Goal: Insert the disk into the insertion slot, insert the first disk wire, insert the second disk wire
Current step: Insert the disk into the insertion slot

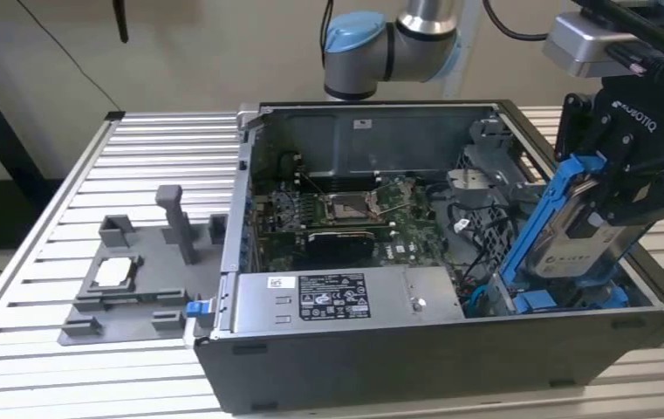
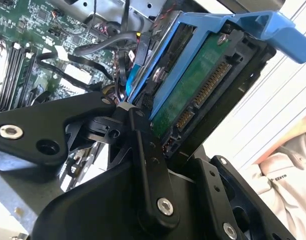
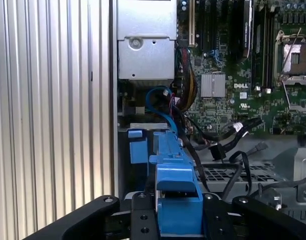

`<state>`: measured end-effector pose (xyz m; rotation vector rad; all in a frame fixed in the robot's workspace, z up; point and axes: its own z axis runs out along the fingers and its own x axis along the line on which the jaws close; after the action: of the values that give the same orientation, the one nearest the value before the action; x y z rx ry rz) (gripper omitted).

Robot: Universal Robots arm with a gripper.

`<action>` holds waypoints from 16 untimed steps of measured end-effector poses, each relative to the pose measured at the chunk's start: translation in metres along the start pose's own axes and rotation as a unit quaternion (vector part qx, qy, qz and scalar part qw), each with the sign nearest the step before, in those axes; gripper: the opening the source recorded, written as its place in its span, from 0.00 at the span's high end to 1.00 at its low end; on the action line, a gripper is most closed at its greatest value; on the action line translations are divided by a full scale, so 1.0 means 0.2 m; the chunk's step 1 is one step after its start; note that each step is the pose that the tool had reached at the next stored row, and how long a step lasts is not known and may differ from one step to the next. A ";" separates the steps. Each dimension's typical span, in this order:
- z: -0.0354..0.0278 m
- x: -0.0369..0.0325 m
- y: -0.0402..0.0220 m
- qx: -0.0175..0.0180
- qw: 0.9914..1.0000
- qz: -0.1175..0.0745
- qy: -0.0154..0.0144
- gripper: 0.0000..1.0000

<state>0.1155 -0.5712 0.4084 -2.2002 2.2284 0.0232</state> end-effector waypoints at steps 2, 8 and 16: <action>0.011 0.001 0.000 0.000 1.000 -0.001 0.000 0.68; 0.064 0.002 0.000 0.000 1.000 -0.003 0.000 0.68; 0.137 0.003 0.000 0.000 1.000 -0.003 0.000 0.68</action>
<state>0.1154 -0.5713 0.3810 -2.2078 2.2207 0.0237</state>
